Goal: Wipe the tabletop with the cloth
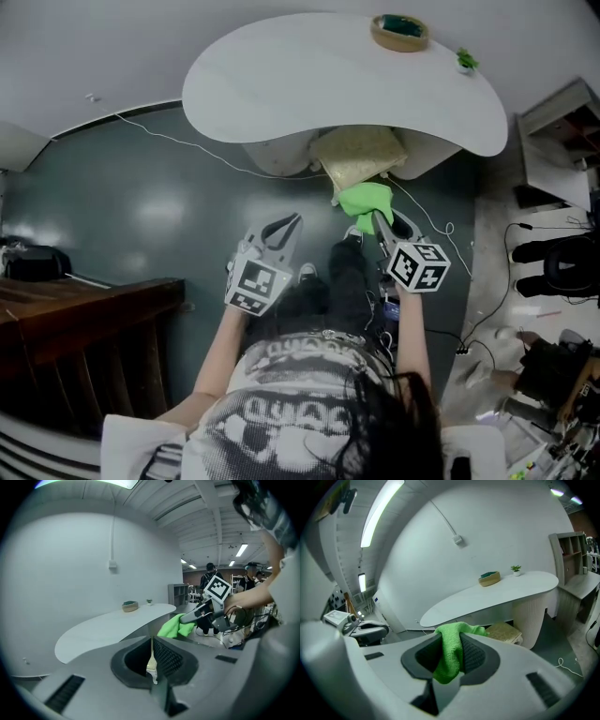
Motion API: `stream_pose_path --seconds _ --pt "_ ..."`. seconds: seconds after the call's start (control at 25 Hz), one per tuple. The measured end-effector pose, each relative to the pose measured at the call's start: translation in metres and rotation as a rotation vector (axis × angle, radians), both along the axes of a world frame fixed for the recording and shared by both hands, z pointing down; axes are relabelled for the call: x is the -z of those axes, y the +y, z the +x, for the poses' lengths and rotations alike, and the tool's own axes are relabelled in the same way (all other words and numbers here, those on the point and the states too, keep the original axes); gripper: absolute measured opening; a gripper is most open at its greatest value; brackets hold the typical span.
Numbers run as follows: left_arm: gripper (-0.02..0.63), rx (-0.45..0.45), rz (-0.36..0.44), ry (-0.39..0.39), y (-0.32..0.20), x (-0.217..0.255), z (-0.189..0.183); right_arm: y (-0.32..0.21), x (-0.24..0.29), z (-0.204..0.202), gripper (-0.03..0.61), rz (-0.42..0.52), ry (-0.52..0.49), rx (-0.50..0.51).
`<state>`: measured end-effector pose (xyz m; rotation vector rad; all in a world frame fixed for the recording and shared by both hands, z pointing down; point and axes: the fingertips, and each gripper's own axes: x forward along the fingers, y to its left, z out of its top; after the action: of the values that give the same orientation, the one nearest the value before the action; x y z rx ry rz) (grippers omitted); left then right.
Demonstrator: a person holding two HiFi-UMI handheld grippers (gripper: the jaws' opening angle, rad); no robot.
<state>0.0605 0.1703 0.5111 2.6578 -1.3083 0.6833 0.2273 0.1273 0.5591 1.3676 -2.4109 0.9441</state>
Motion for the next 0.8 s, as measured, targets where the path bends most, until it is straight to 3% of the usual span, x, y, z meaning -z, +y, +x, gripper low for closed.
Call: stream_pose_path --seconds 0.28,0.8 --pt "0.014 0.014 -0.020 0.066 0.026 -0.005 -0.015 0.039 0.012 -0.037 0.091 0.032 0.011 0.049" --pt "0.014 -0.042 -0.006 0.056 0.044 -0.006 0.000 0.060 0.020 -0.052 0.090 0.100 0.121 0.154"
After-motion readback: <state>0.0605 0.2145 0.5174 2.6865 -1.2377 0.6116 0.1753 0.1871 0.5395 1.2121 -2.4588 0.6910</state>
